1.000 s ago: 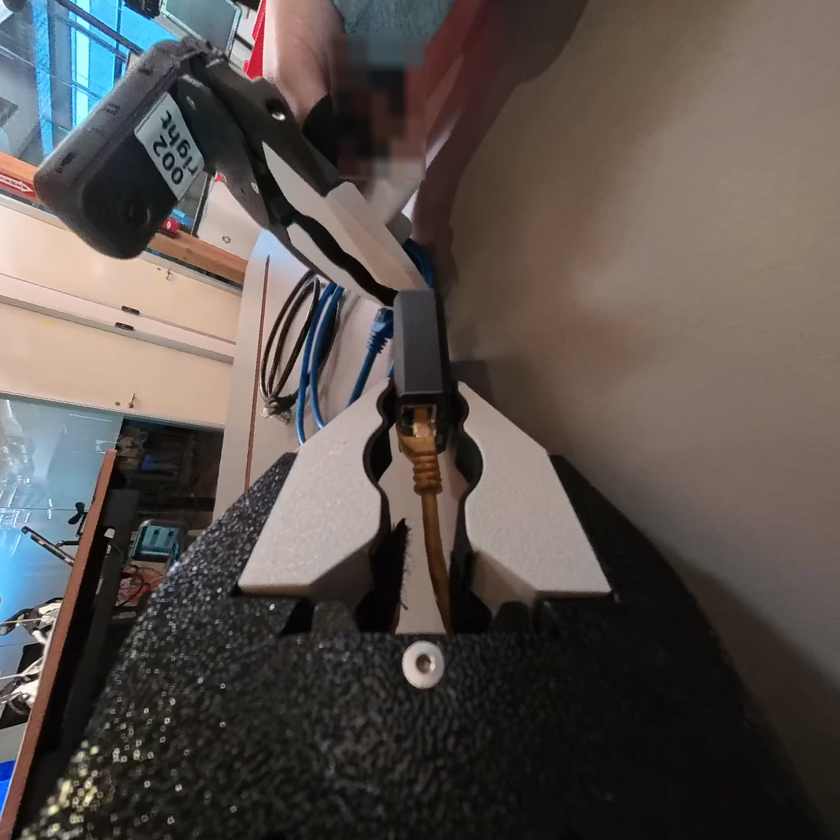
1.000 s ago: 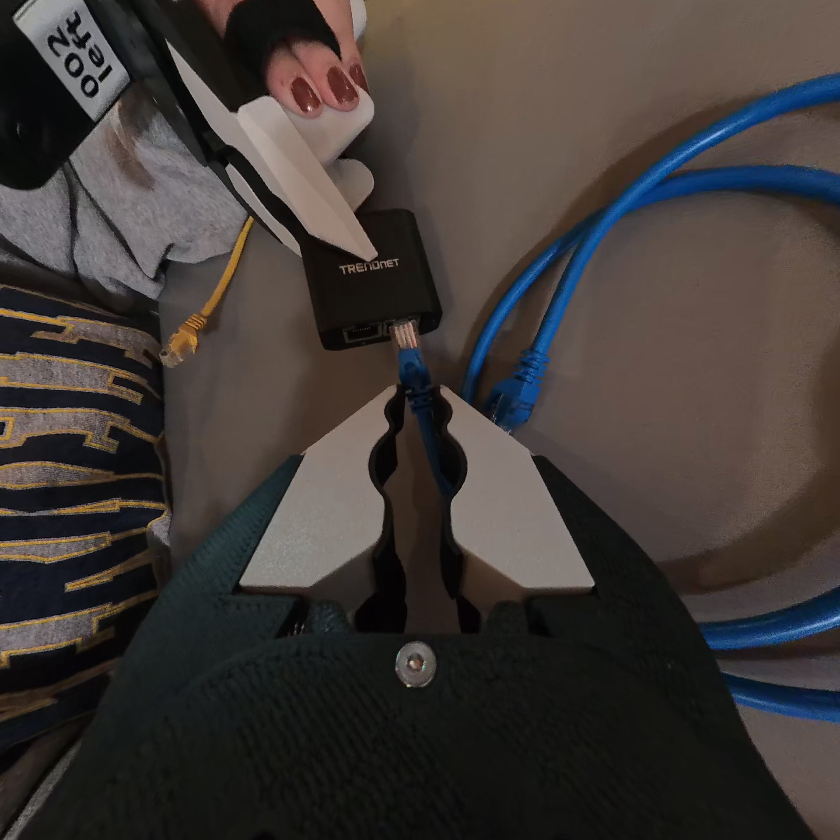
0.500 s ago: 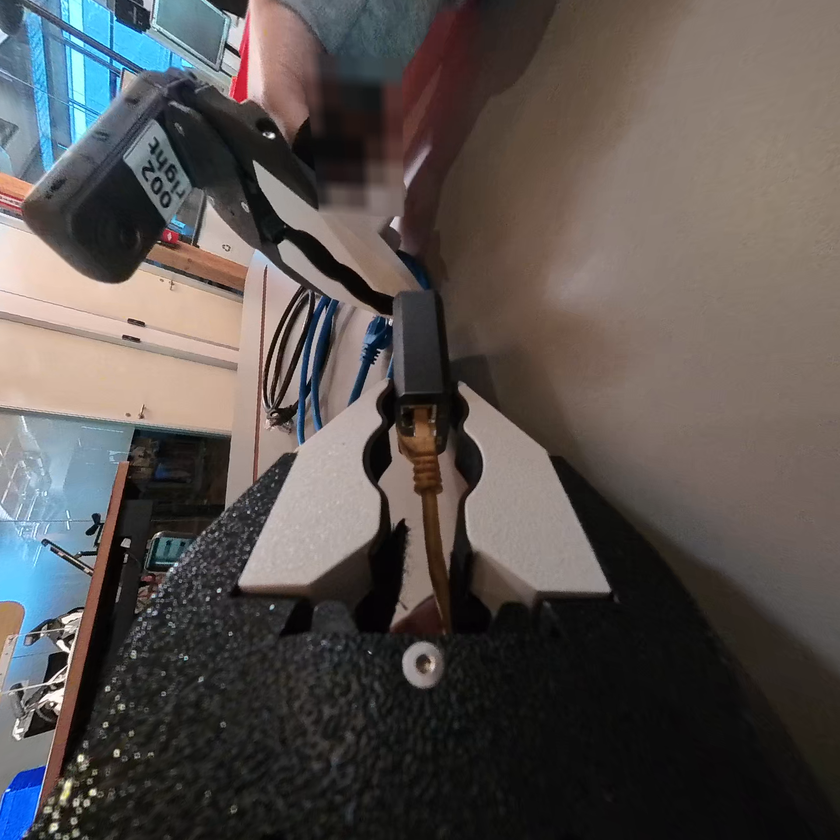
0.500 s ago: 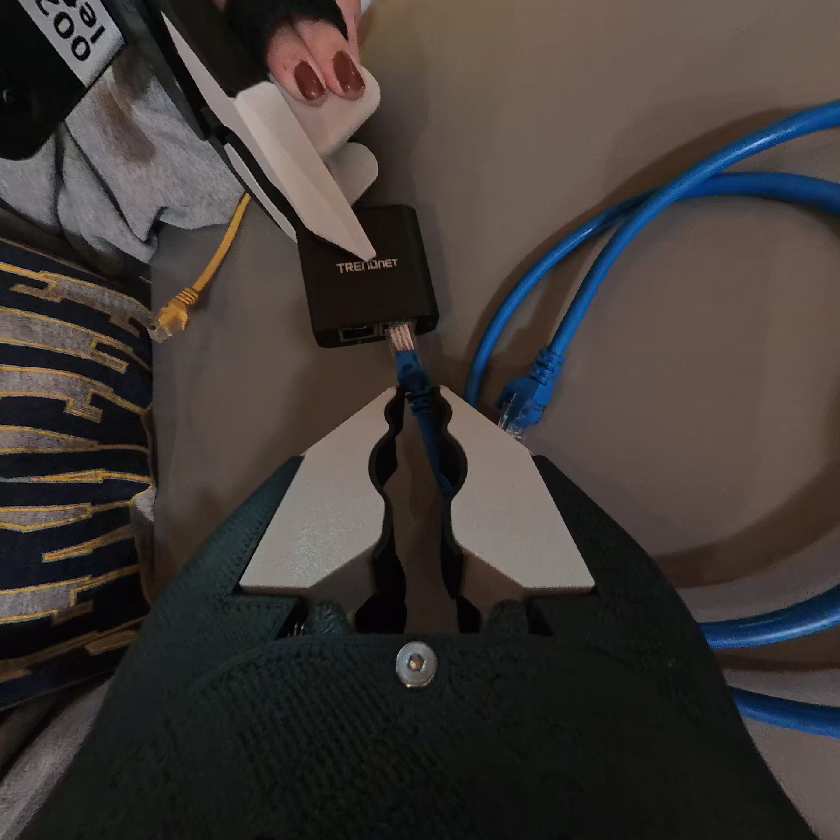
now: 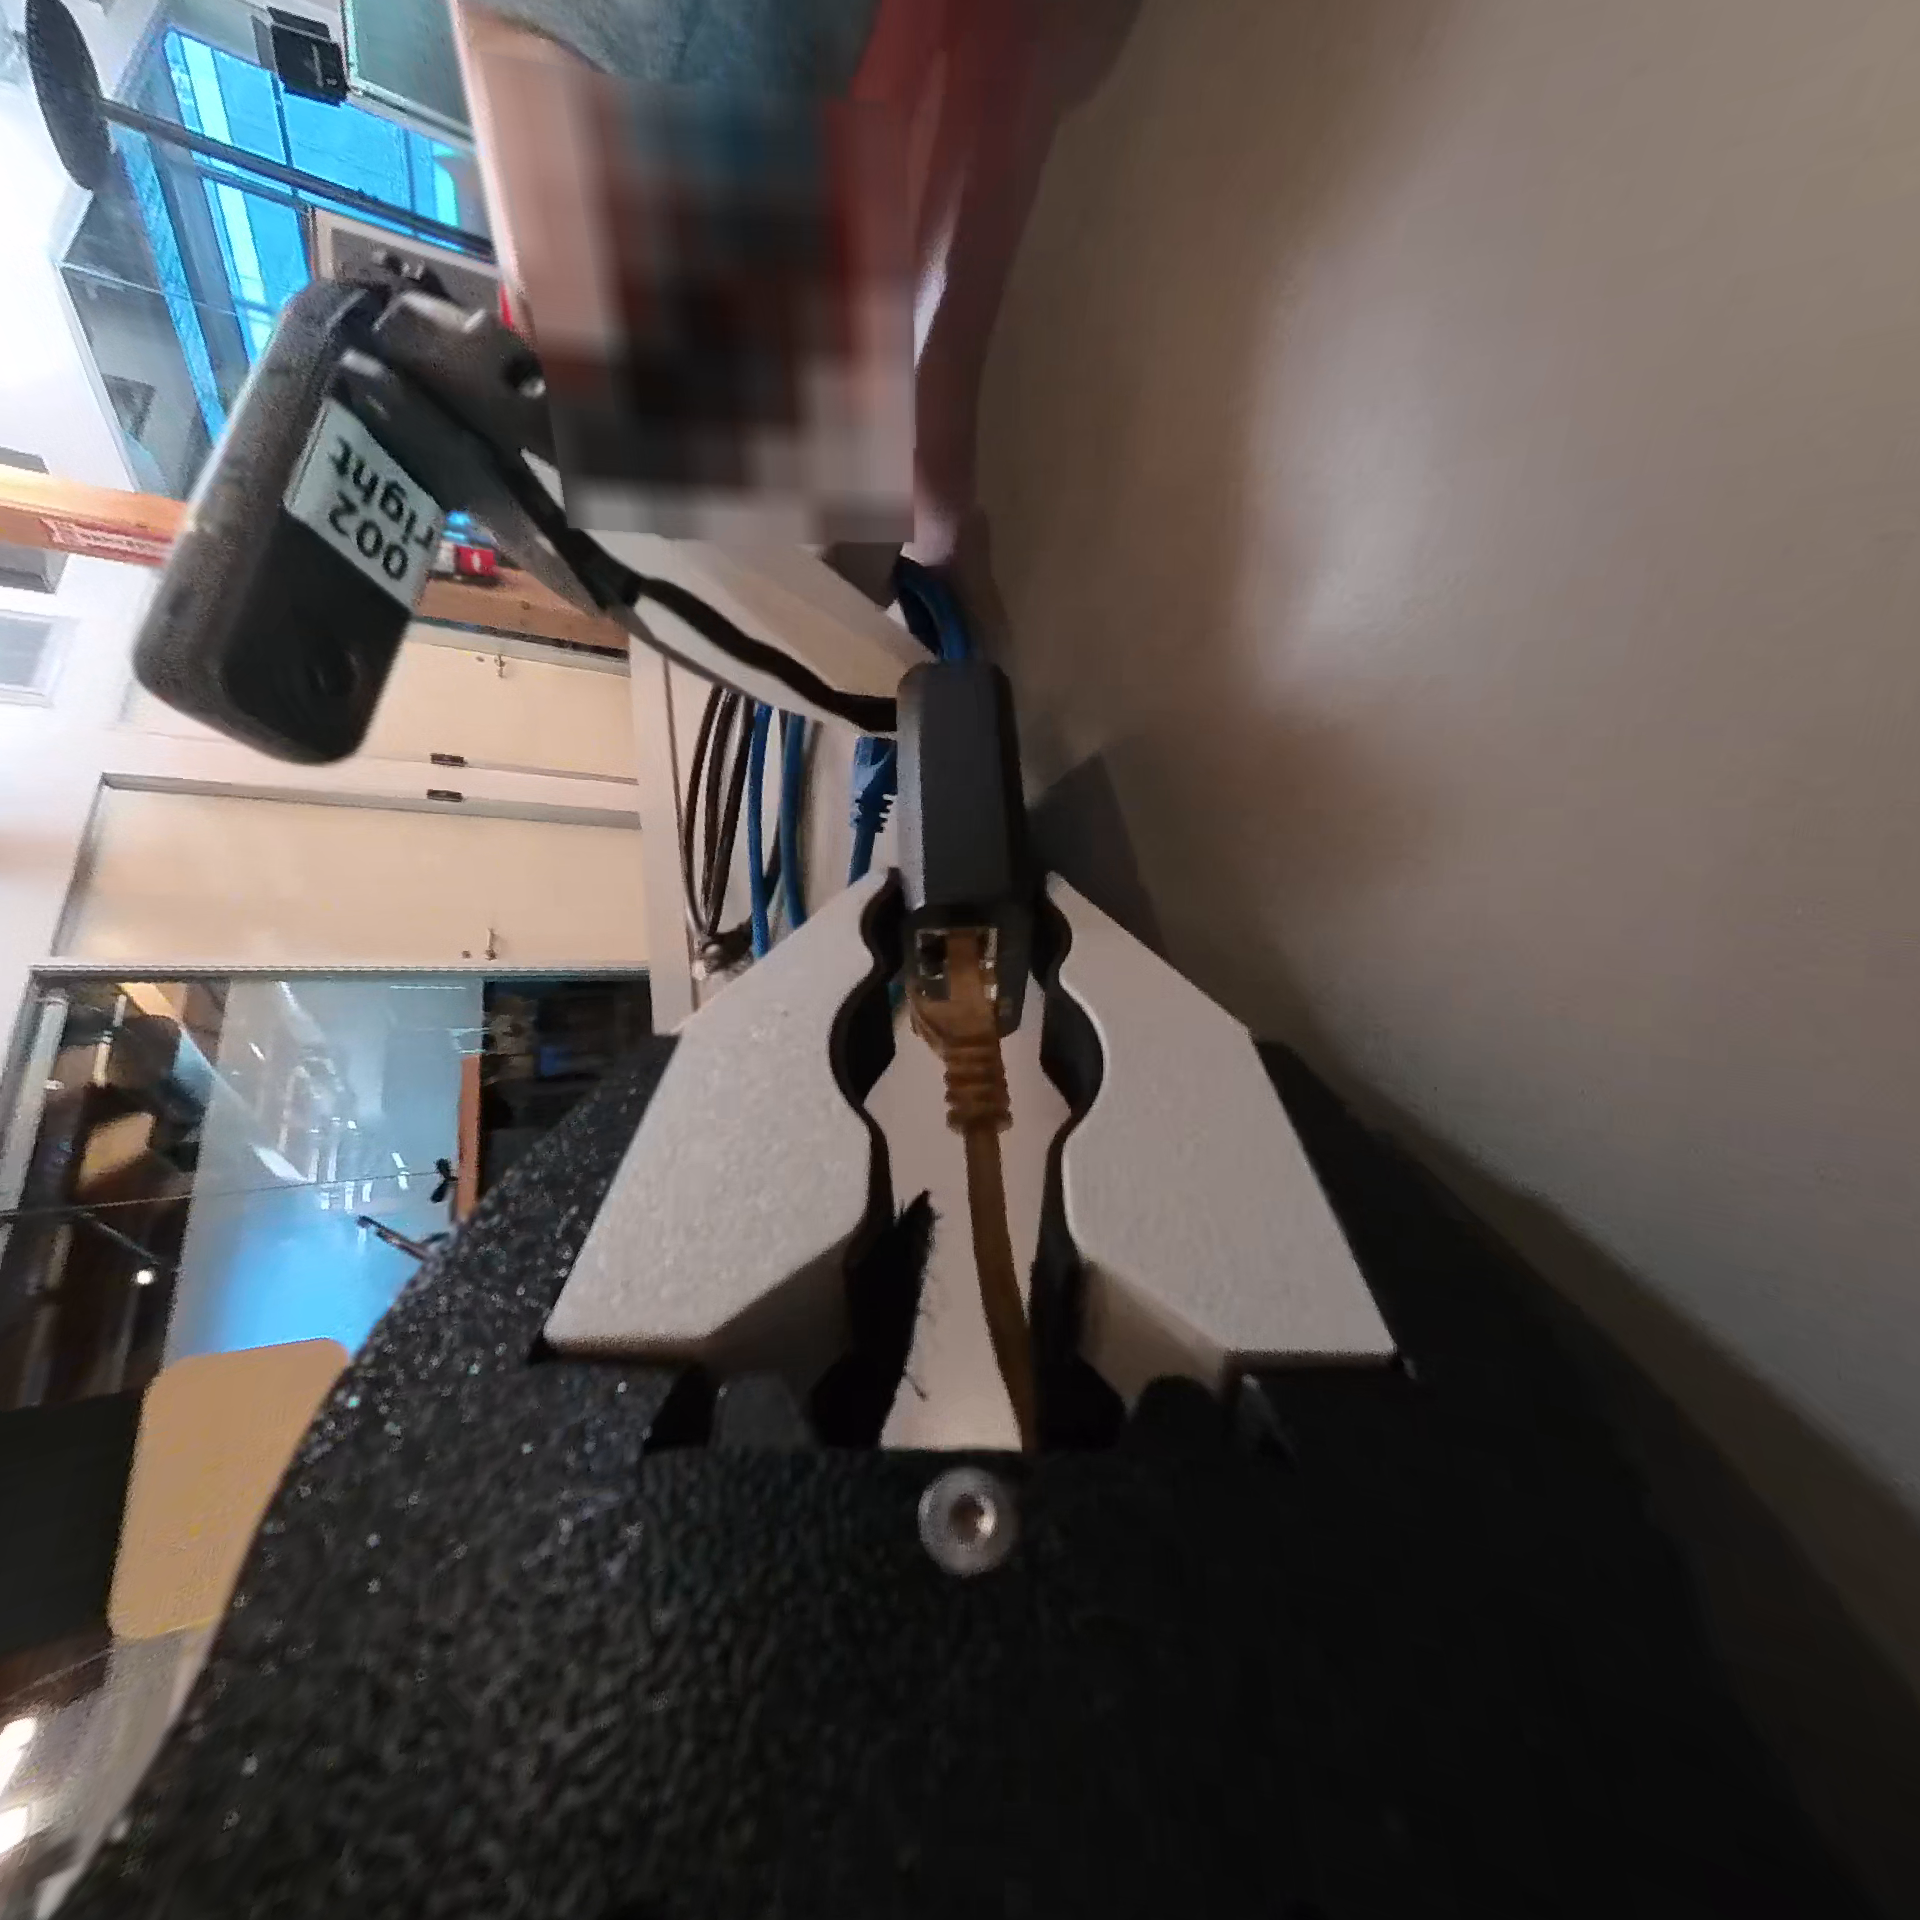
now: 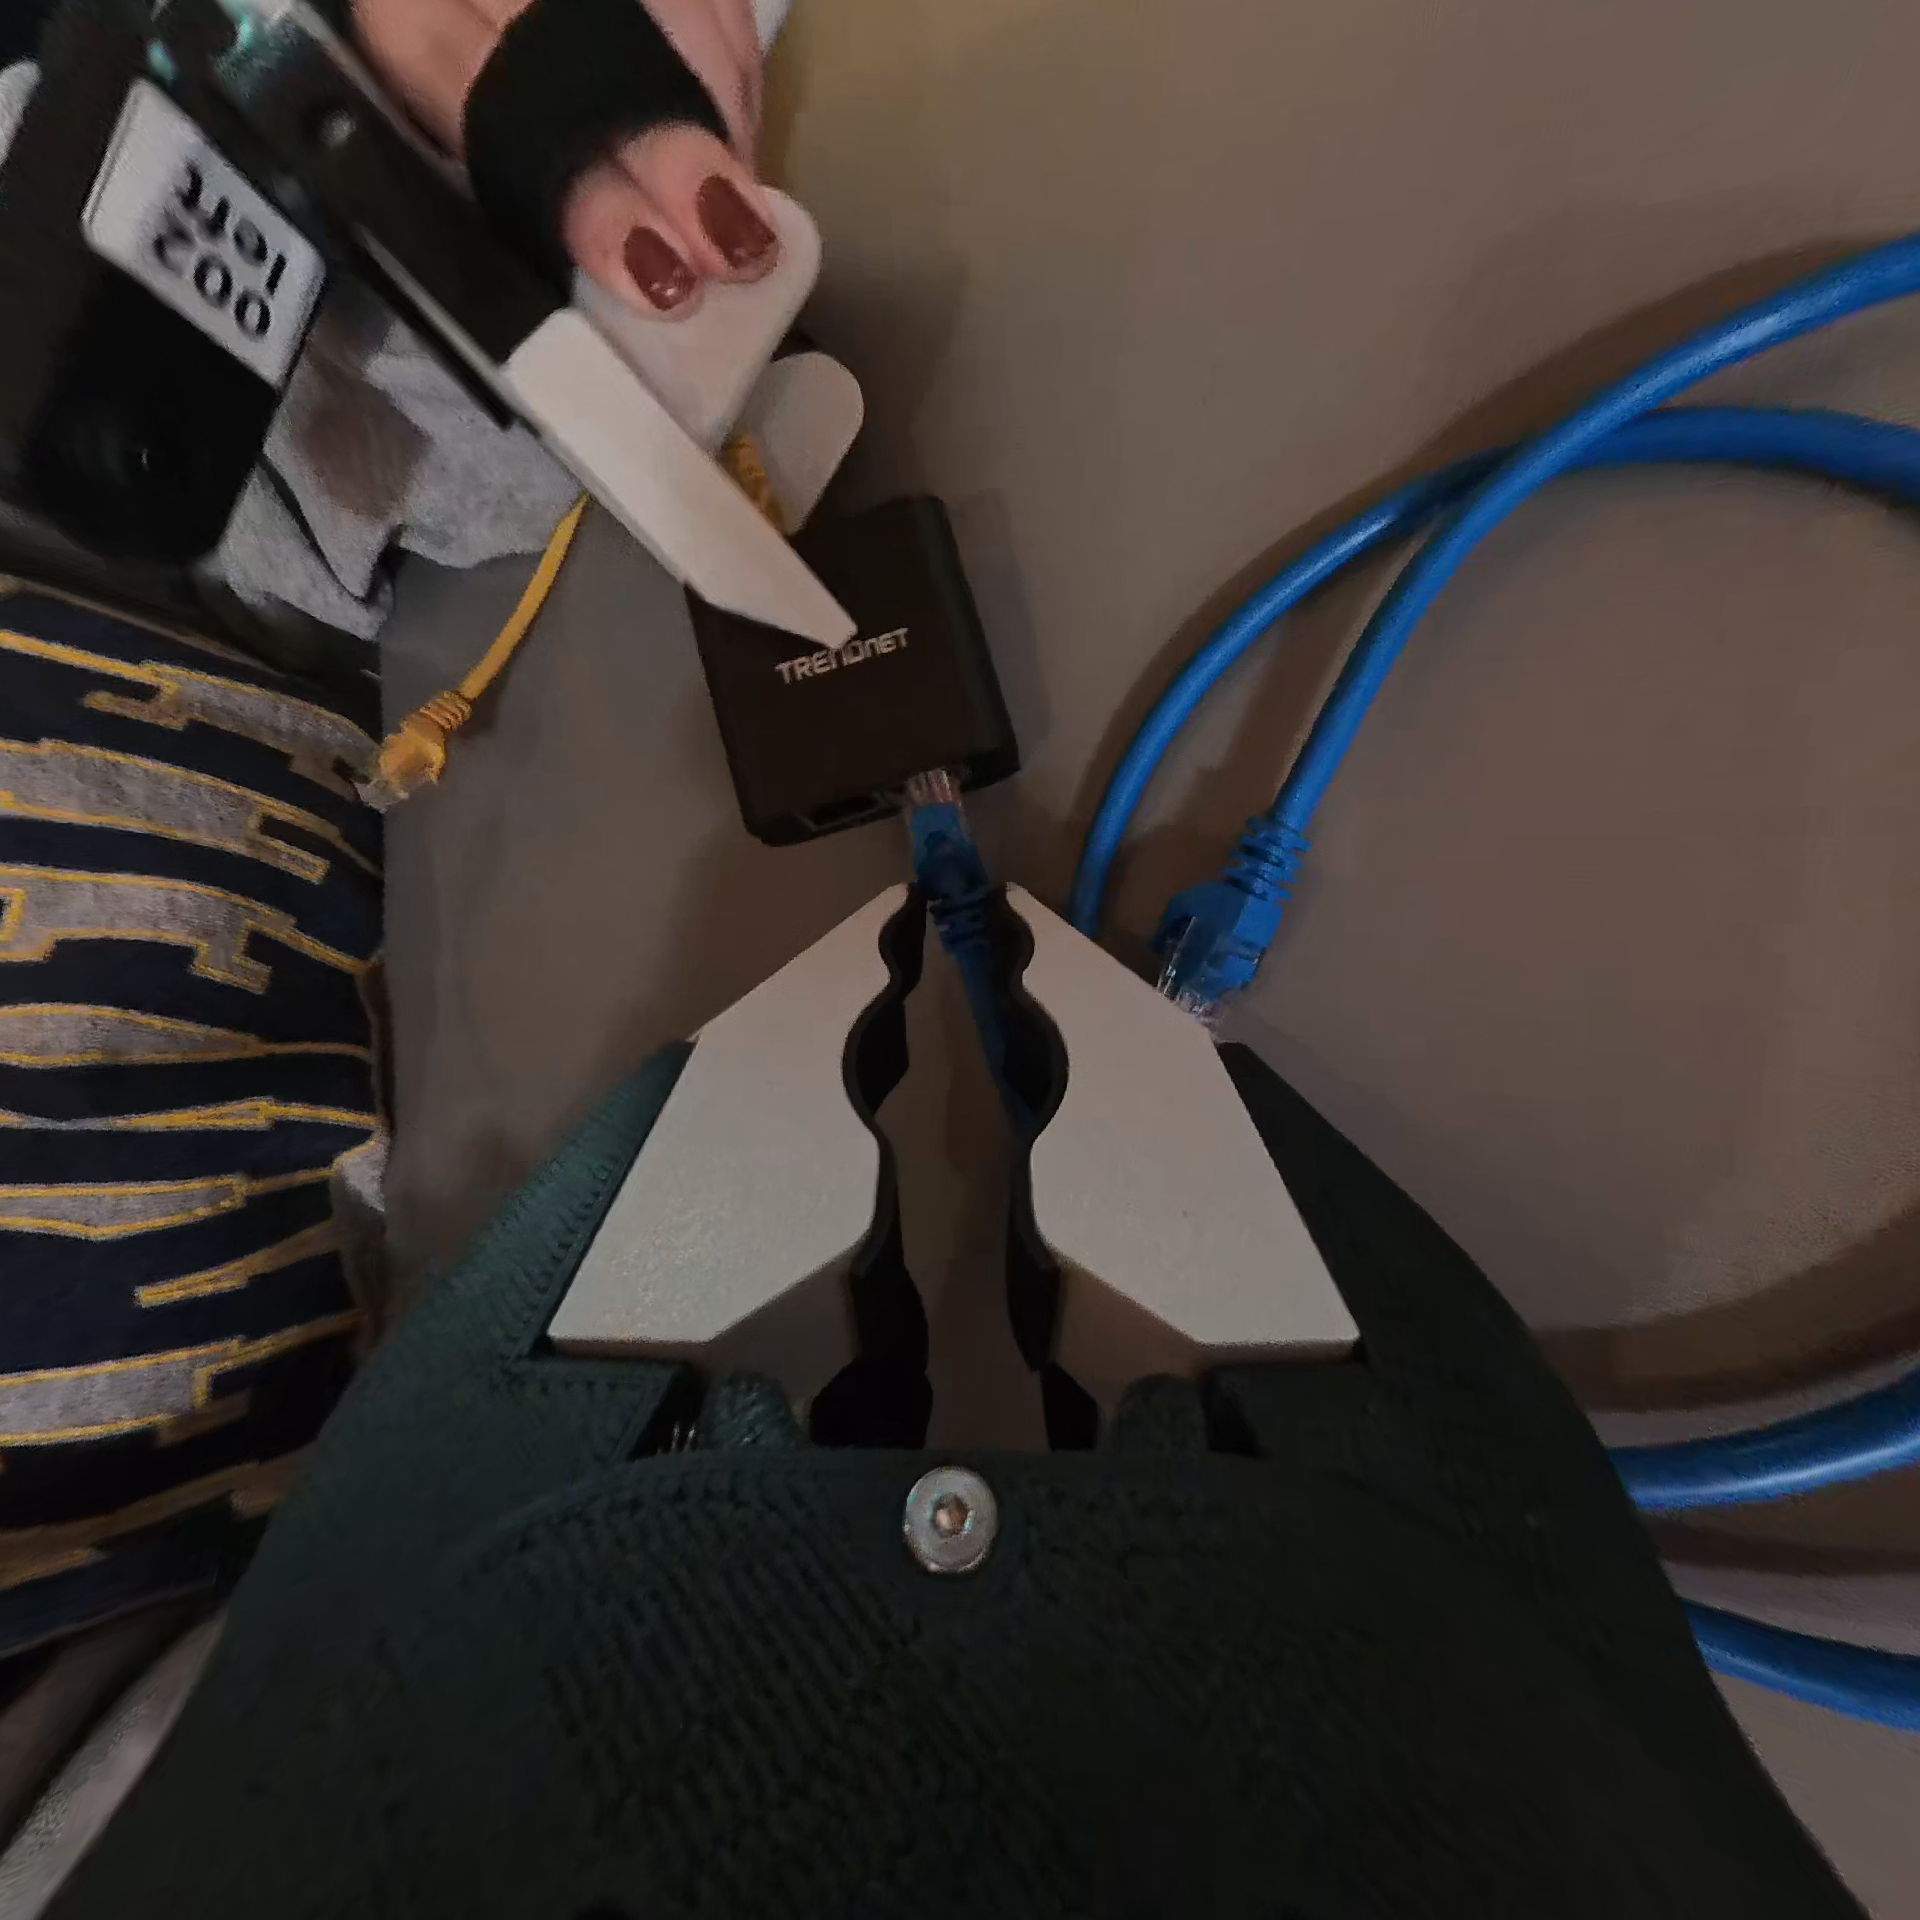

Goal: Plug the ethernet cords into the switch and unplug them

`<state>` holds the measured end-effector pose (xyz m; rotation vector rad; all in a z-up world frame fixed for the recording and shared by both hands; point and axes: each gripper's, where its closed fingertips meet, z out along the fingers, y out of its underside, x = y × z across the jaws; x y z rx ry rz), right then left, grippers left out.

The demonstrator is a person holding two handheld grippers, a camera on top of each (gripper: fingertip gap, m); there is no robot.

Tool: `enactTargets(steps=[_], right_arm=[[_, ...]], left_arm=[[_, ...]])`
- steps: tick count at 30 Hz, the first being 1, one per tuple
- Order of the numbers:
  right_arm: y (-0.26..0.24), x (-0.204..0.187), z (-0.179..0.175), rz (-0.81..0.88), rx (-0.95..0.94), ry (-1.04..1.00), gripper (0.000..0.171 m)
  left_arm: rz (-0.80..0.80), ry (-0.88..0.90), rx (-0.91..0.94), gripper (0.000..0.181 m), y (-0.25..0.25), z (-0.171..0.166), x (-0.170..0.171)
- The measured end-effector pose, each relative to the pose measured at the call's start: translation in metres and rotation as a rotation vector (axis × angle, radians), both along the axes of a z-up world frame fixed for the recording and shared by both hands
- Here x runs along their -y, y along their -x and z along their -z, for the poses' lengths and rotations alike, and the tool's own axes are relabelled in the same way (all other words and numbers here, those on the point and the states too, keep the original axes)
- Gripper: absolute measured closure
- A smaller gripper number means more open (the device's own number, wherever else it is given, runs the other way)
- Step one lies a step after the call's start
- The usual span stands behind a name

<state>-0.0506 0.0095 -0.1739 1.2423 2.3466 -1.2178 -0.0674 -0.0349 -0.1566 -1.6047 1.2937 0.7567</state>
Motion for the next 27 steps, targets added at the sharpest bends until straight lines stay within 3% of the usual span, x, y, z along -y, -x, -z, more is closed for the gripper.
enactTargets(steps=[9, 20, 23, 27], right_arm=[[0.004, 0.004, 0.0, -0.062, -0.102, -0.014, 0.162], [0.006, 0.007, -0.006, -0.045, -0.12, 0.06, 0.16], [0.002, 0.006, -0.02, -0.087, -0.215, 0.106, 0.144], [0.017, -0.015, -0.056, 0.004, -0.48, 0.186, 0.146]], left_arm=[[0.029, 0.046, 0.213, 0.156, -0.01, 0.0, -0.003], [0.024, -0.011, 0.238, 0.159, -0.008, -0.001, -0.006], [-0.002, -0.04, 0.326, 0.159, -0.002, -0.009, -0.009], [-0.066, -0.01, 0.358, 0.16, 0.01, -0.003, -0.012]])
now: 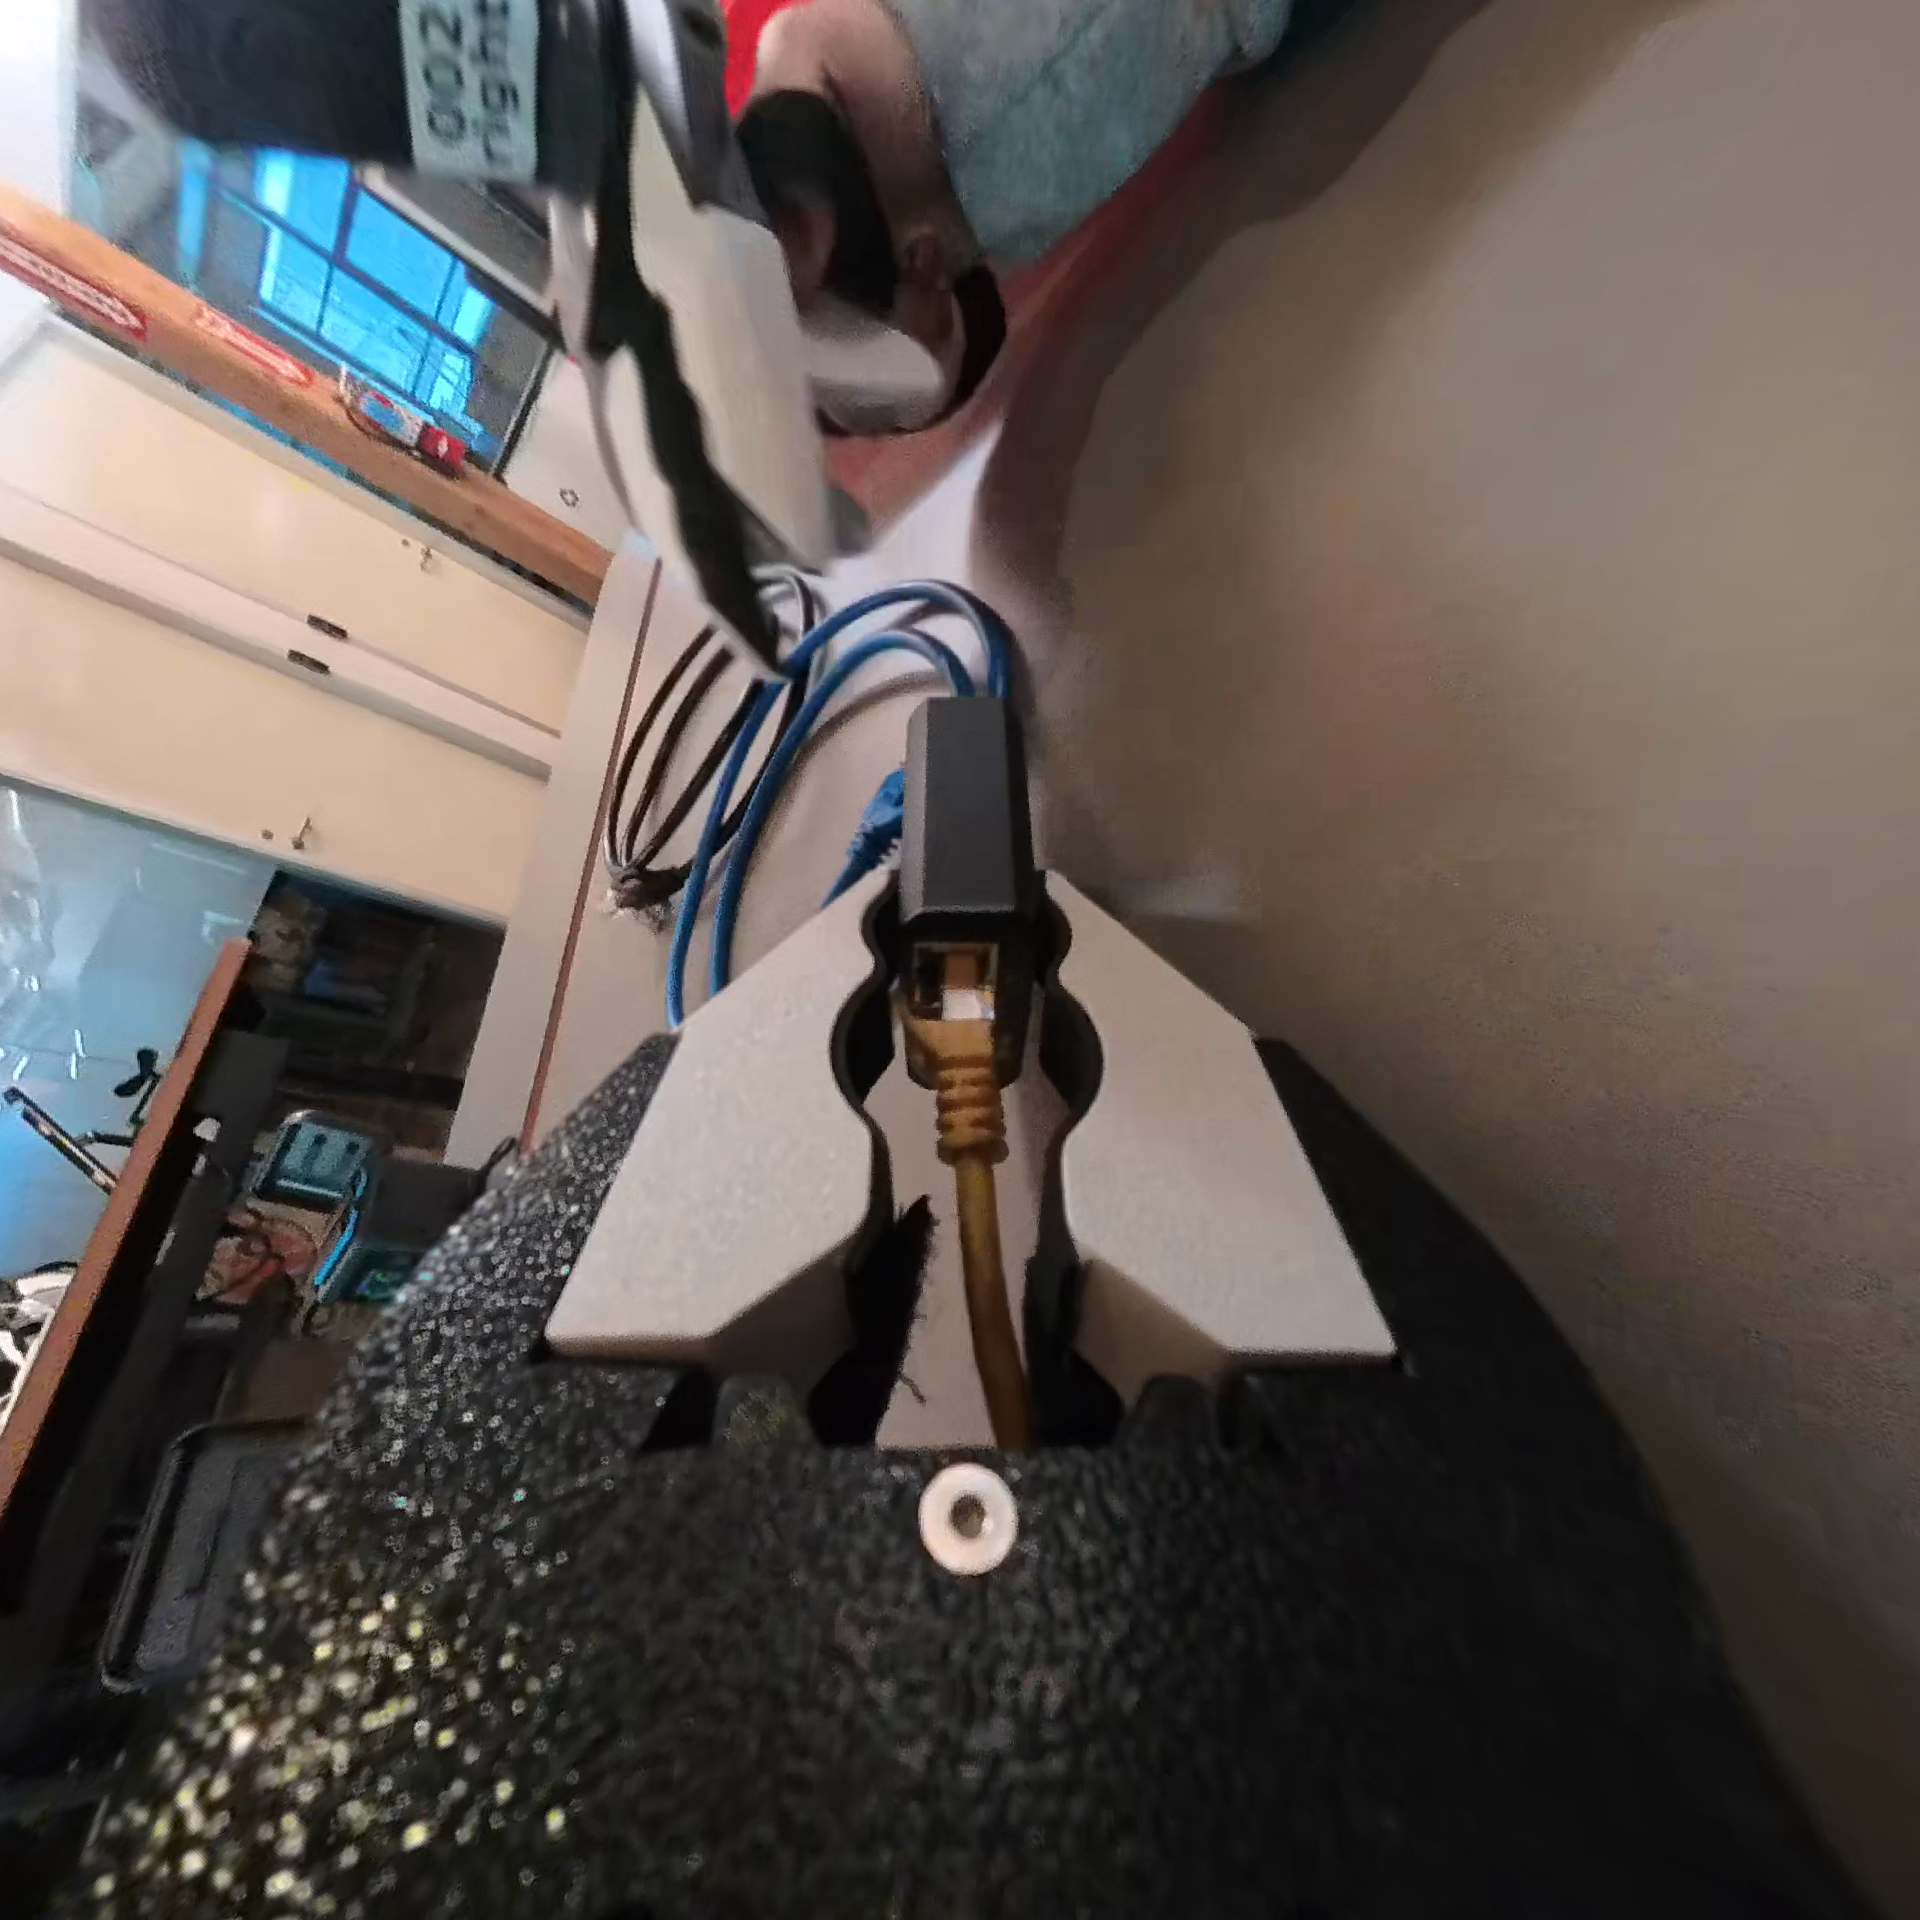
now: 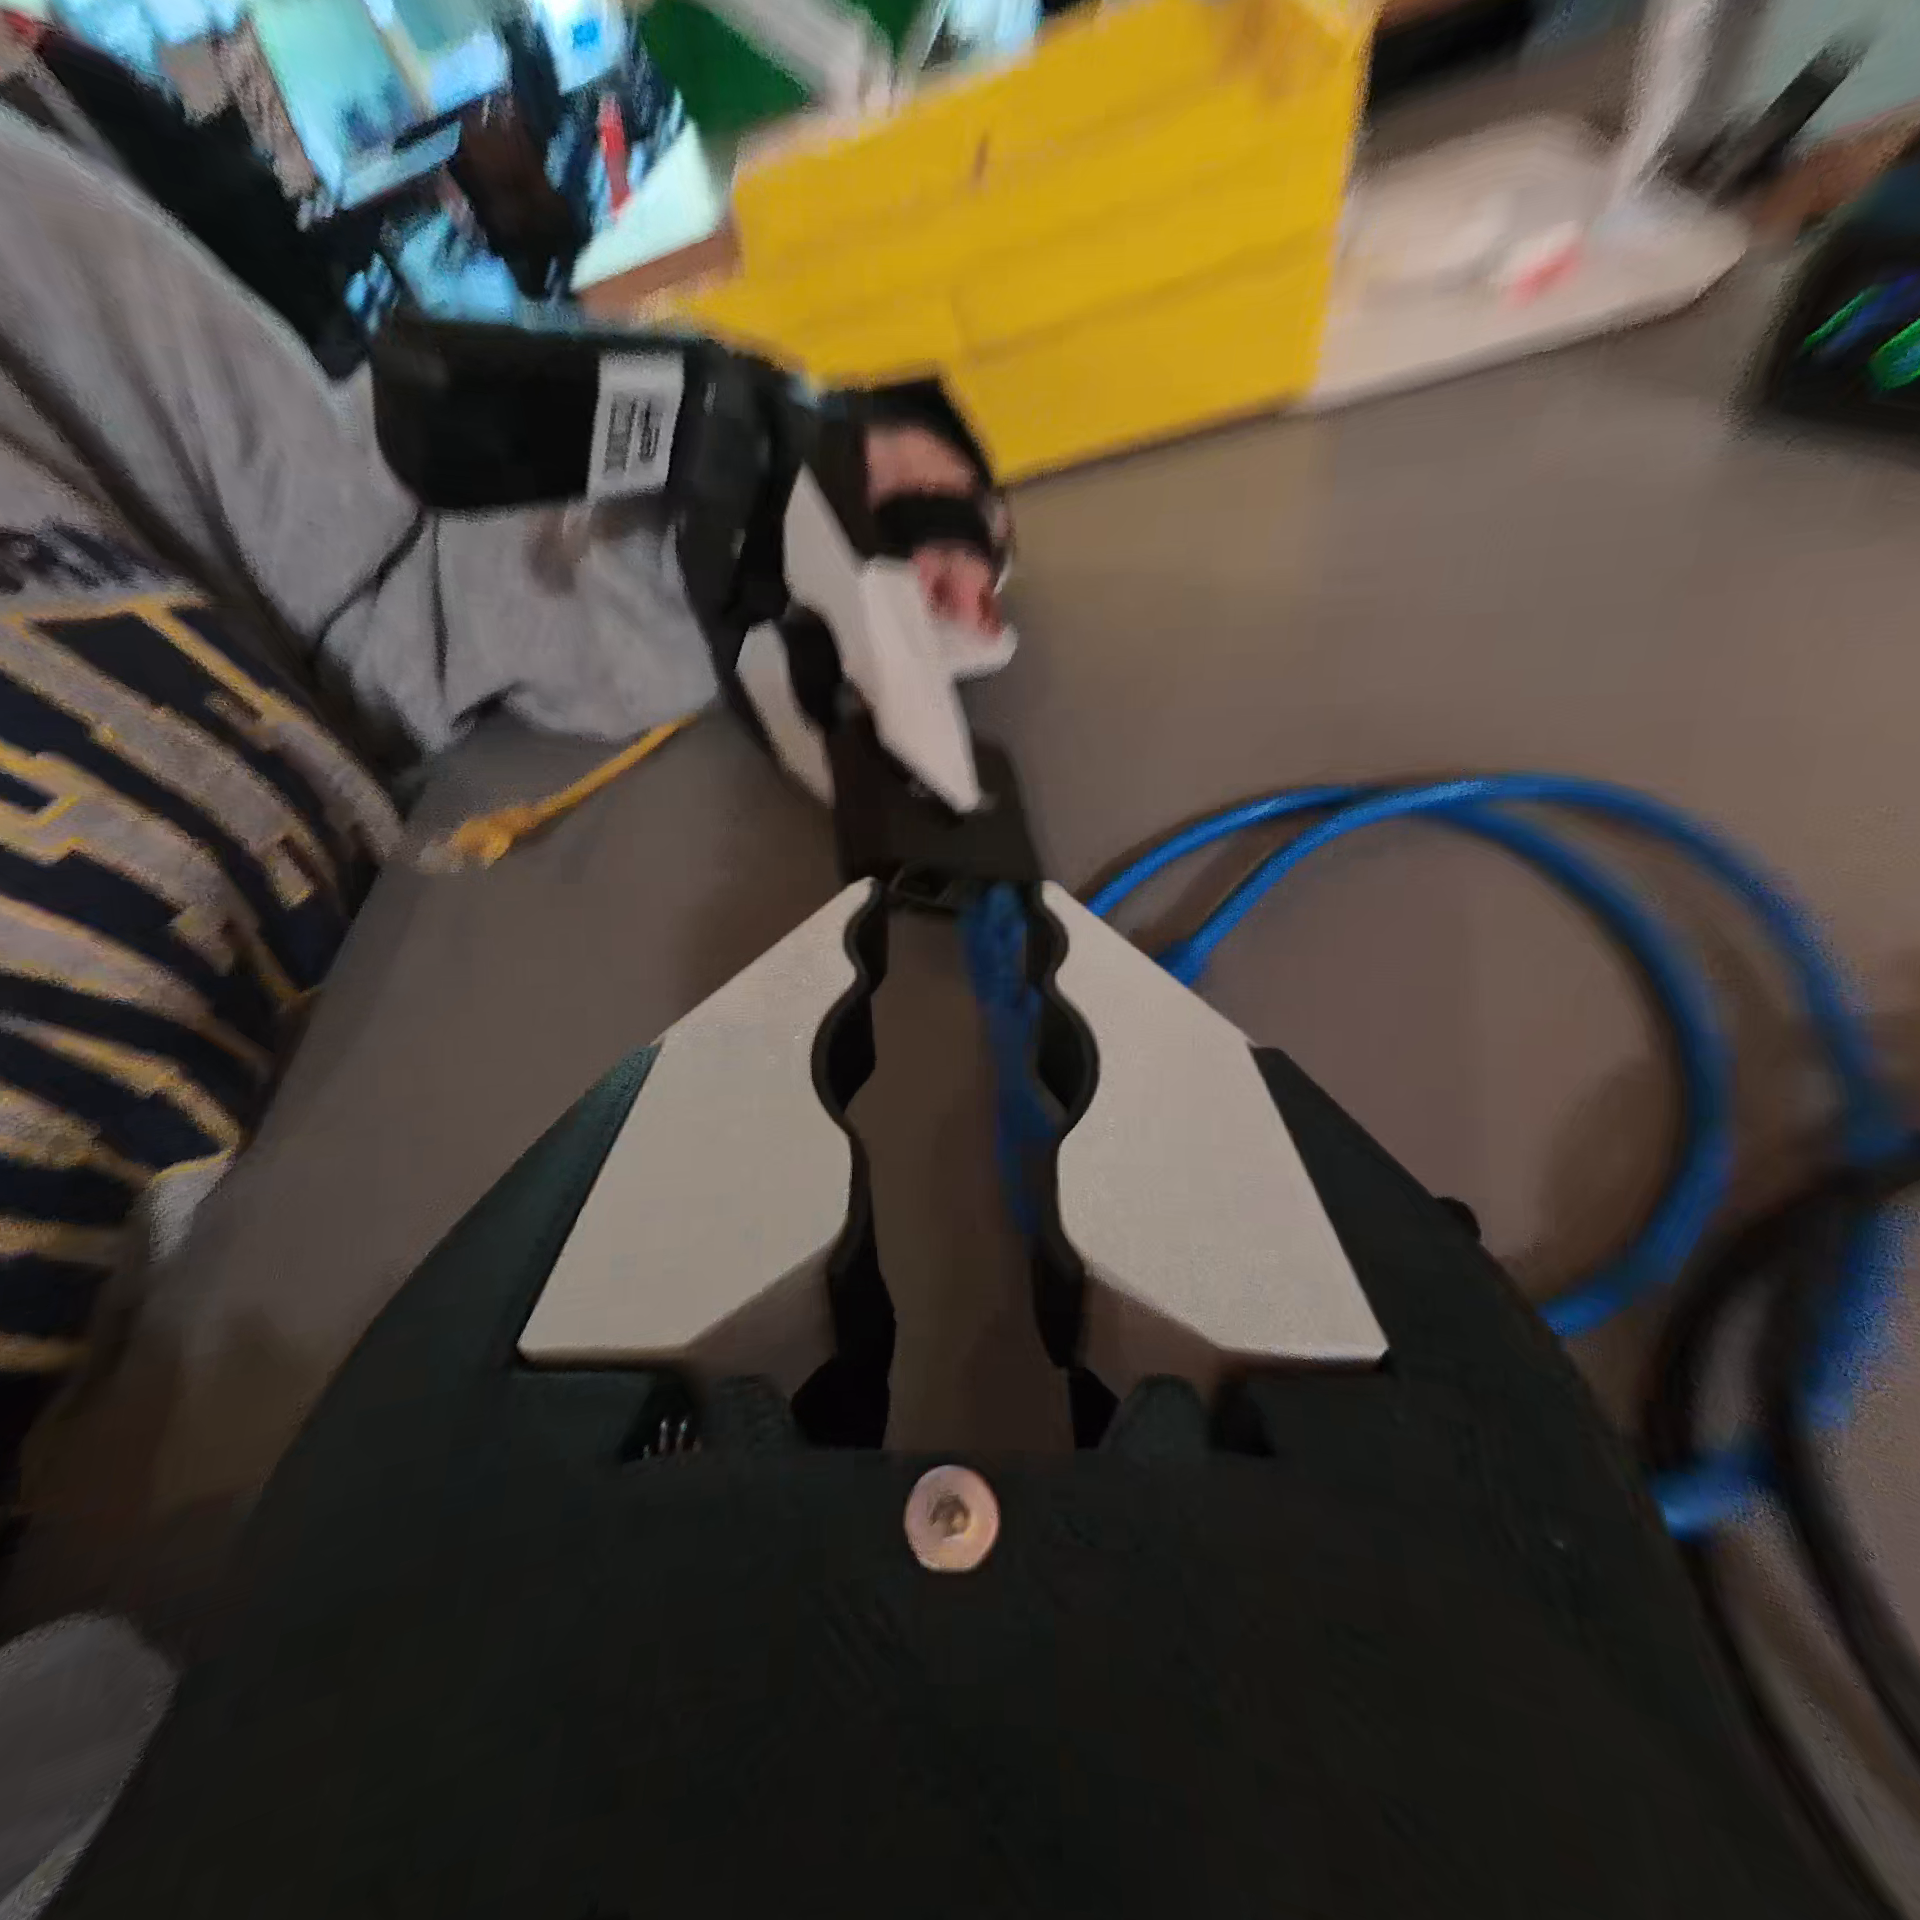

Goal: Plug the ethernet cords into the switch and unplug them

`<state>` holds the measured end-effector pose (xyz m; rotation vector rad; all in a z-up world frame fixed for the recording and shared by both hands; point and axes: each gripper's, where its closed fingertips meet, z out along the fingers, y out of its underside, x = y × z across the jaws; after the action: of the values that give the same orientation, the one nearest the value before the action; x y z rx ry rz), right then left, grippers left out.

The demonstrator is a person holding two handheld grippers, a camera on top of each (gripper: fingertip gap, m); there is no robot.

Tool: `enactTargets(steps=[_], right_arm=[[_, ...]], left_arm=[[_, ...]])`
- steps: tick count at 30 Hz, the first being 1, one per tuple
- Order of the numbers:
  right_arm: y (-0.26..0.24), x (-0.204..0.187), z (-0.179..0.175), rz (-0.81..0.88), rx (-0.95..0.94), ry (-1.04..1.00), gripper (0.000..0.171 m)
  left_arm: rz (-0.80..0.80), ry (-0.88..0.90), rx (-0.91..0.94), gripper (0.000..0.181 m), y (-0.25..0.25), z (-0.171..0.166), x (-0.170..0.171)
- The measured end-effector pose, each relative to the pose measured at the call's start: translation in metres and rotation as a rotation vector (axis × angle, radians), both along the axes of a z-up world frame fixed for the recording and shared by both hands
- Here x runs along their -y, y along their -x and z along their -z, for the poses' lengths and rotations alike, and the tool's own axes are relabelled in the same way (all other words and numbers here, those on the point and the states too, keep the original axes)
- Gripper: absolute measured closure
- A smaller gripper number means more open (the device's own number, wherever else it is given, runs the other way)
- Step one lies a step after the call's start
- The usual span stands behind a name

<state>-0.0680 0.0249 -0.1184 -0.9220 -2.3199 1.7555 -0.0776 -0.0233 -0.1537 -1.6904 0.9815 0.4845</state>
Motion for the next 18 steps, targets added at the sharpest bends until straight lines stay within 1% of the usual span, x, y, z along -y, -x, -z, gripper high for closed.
enactTargets(steps=[1, 2, 4, 5, 6, 7, 9, 13, 18], right_arm=[[0.01, -0.01, -0.012, 0.076, -0.089, 0.031, 0.143], [0.023, -0.025, -0.024, 0.188, -0.187, 0.051, 0.14], [0.048, -0.066, -0.038, 0.489, -0.362, 0.04, 0.139], [0.058, -0.089, -0.036, 0.644, -0.41, -0.003, 0.14], [0.065, -0.107, -0.029, 0.752, -0.422, -0.066, 0.143], [0.071, -0.117, -0.024, 0.809, -0.394, -0.111, 0.143], [0.083, -0.132, -0.01, 0.897, -0.309, -0.2, 0.142], [0.101, -0.124, 0.018, 0.884, -0.151, -0.323, 0.14], [0.121, -0.128, 0.051, 0.932, 0.054, -0.455, 0.141]], left_arm=[[-0.002, 0.007, 0.002, 0.16, 0.0, 0.001, -0.001], [-0.003, 0.005, 0.001, 0.16, 0.0, 0.001, -0.001], [-0.008, 0.006, -0.003, 0.16, 0.001, 0.001, -0.002], [-0.009, 0.006, -0.001, 0.16, 0.001, 0.001, -0.003], [-0.01, 0.007, 0.001, 0.16, 0.001, 0.001, -0.003], [-0.01, 0.007, 0.003, 0.16, 0.001, 0.001, -0.003], [-0.012, 0.008, 0.003, 0.16, 0.001, 0.001, -0.005], [-0.024, 0.005, 0.017, 0.16, 0.003, 0.001, -0.007], [-0.031, 0.004, 0.021, 0.16, 0.005, 0.001, -0.009]])
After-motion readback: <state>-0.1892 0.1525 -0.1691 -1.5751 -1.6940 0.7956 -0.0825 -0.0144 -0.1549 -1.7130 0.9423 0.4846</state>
